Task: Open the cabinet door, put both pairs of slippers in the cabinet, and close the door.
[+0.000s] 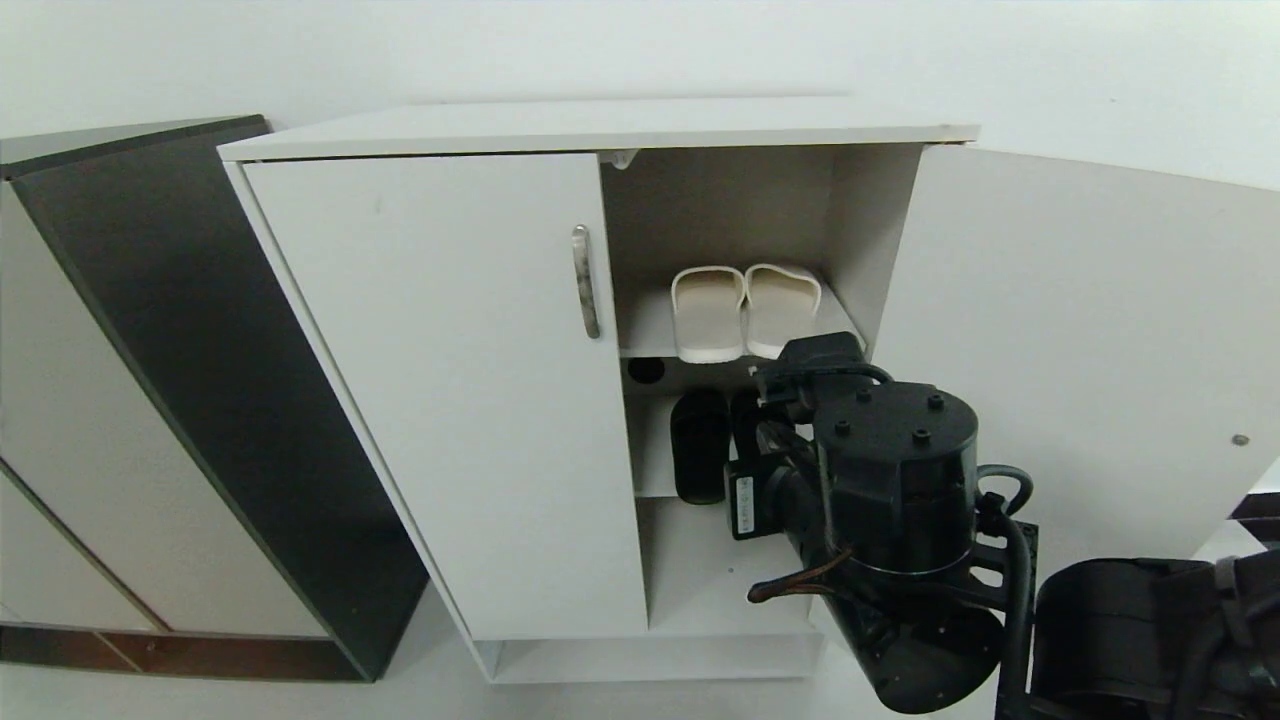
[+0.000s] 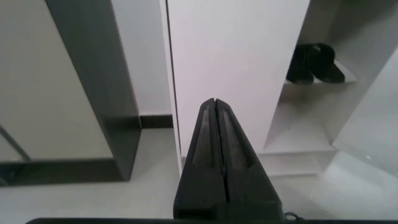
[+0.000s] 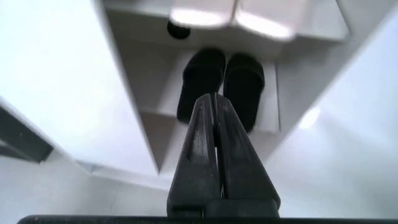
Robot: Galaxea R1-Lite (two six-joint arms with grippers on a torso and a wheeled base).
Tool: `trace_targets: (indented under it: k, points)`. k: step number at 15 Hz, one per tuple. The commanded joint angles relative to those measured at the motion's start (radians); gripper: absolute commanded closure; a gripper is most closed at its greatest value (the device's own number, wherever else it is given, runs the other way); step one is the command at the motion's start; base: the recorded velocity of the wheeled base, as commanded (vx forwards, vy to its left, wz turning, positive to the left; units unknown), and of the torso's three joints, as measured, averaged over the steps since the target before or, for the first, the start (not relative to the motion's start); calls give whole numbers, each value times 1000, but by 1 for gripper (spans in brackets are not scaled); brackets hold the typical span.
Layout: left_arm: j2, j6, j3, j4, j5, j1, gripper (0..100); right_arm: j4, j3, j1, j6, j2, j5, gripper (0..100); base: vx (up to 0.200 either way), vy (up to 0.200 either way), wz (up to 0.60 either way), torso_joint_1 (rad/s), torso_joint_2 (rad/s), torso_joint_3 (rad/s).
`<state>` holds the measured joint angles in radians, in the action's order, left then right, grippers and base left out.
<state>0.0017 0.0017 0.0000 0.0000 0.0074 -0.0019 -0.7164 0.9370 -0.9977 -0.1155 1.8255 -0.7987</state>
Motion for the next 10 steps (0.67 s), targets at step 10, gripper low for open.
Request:
trace_targets:
  k: [10]
  points:
    - [0, 0, 0, 0, 0, 0, 100, -6, -34, 10, 19, 14, 1, 100, -120, 0, 0, 2, 2, 2]
